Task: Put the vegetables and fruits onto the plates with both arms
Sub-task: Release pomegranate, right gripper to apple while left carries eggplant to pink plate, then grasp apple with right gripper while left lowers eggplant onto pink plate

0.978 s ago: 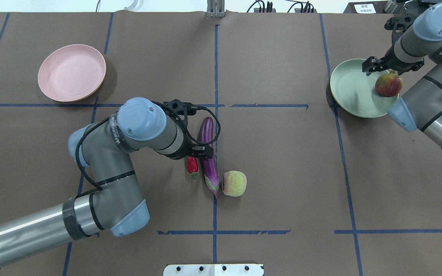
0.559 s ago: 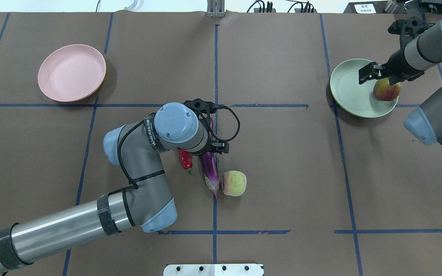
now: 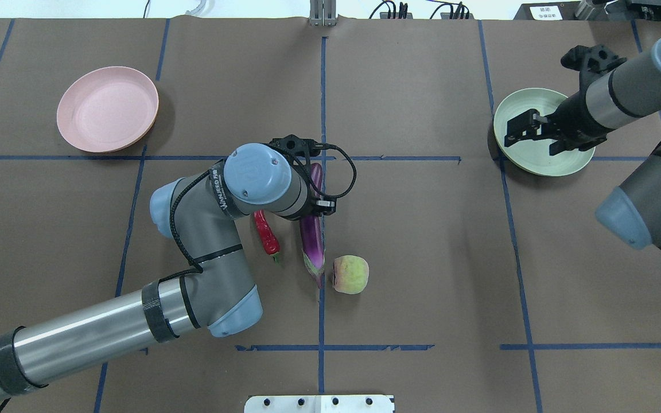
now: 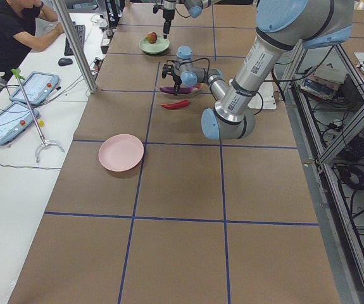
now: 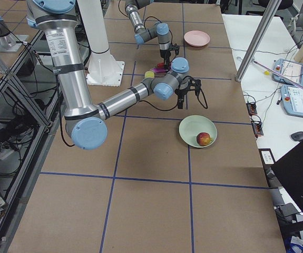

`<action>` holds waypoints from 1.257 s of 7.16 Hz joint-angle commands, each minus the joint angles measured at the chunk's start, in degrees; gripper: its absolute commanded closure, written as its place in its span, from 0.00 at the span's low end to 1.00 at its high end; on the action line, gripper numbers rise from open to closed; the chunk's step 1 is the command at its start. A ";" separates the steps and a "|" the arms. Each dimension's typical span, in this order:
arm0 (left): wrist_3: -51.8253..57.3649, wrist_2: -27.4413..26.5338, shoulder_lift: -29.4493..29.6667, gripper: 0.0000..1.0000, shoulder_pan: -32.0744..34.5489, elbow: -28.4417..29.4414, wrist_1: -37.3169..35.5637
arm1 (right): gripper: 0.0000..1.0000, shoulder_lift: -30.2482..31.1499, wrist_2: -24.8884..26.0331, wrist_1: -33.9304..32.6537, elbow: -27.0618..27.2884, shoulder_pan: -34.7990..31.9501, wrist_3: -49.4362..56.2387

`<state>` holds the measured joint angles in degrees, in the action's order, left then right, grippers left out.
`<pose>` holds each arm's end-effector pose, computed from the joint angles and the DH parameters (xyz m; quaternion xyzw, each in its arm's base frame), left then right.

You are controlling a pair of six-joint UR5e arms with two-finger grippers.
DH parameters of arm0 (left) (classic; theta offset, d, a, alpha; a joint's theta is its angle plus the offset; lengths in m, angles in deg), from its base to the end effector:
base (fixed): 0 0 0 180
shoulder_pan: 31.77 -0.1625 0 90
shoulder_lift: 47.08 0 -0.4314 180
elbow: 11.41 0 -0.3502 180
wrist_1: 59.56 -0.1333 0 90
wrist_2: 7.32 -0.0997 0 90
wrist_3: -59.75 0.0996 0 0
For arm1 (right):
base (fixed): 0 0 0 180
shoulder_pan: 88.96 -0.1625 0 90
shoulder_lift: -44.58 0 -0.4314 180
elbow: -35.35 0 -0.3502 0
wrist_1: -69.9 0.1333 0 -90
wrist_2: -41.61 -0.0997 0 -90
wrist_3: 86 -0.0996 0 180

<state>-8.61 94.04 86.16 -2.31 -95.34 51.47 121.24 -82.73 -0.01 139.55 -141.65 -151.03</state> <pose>0.5624 -0.4482 0.2319 0.1307 0.4739 -0.0113 0.8707 -0.2648 -0.4747 0.4021 0.0315 -0.4699 0.0937 0.8772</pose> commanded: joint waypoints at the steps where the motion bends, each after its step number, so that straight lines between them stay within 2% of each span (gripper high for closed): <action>1: 0.33 0.32 -5.76 1.00 8.38 -5.70 0.76 | 0.00 -1.68 3.02 -0.05 5.04 9.67 -17.34; 2: 1.12 2.94 -9.71 1.00 14.25 -6.16 0.59 | 0.00 -4.38 7.14 -0.40 5.14 15.37 -24.29; 3: 10.79 8.10 -12.45 1.00 20.23 -5.55 0.50 | 0.00 -7.46 10.83 -1.62 4.88 21.78 -32.89; 4: 18.54 10.41 -15.43 1.00 24.90 -5.29 -0.02 | 0.00 -10.71 15.22 -4.59 4.53 25.93 -36.45; 6: 25.20 10.35 -15.29 1.00 29.41 3.20 0.41 | 0.00 -15.21 20.34 -10.75 2.96 30.53 -36.84; 8: 25.30 8.86 -12.31 1.00 29.87 10.51 2.33 | 0.00 -19.15 21.85 -10.86 -2.04 30.72 -36.84; 9: 25.30 7.46 -12.13 1.00 29.87 13.93 6.26 | 0.00 -19.26 21.94 -10.78 -3.81 31.85 -36.75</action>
<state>16.50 102.91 73.34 27.35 -85.66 54.19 103.16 -61.28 -10.61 138.23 -110.80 -187.81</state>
